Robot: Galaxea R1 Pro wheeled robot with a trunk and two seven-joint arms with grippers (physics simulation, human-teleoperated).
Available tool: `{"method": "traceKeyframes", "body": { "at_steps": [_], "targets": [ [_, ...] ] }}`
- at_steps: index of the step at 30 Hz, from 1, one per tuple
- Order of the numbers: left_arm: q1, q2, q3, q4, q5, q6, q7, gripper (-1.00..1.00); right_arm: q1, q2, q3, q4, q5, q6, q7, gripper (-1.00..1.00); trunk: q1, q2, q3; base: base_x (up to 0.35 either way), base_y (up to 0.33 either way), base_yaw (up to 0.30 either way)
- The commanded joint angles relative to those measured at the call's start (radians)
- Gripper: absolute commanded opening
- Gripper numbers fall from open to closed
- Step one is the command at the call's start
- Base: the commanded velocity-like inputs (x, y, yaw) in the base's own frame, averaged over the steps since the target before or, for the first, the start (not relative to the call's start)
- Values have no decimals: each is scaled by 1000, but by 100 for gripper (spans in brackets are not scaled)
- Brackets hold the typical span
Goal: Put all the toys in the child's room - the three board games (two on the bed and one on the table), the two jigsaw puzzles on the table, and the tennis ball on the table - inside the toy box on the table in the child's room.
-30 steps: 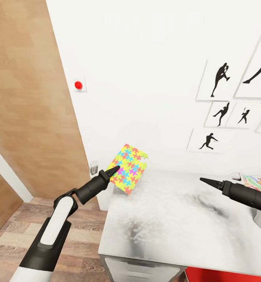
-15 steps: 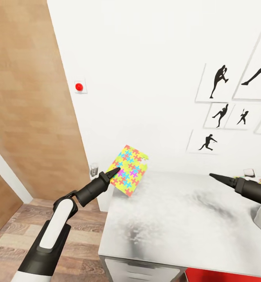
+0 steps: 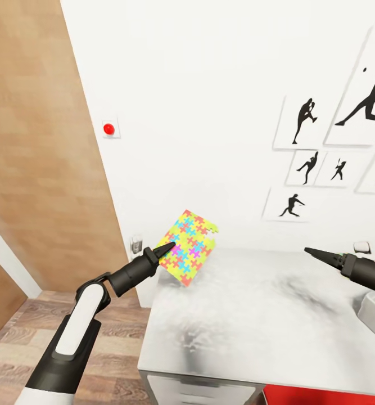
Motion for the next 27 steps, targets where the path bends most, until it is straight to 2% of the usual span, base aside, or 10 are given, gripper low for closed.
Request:
{"method": "traceKeyframes", "body": {
  "at_steps": [1, 8, 20, 27],
  "targets": [
    [-1, 0, 2, 0, -3, 5, -2, -100, -1, 0, -1, 0, 5, 5, 6, 100, 1, -2, -1, 0, 0, -92],
    [-1, -5, 13, -1, -5, 23, -19, -100, -1, -4, -2, 0, 5, 5, 8, 100, 1, -2, 6, -48, -11, -48],
    [-1, -8, 13, -3, -5, 25, -23, -100, 0, -5, -2, 0, 5, 5, 8, 100, 1, -2, 7, -255, -59, -4],
    [-1, -9, 13, -4, -4, 25, -23, -100, 0, -5, -3, 0, 5, 5, 8, 100, 1, -2, 7, -52, -12, -185]
  ]
}}
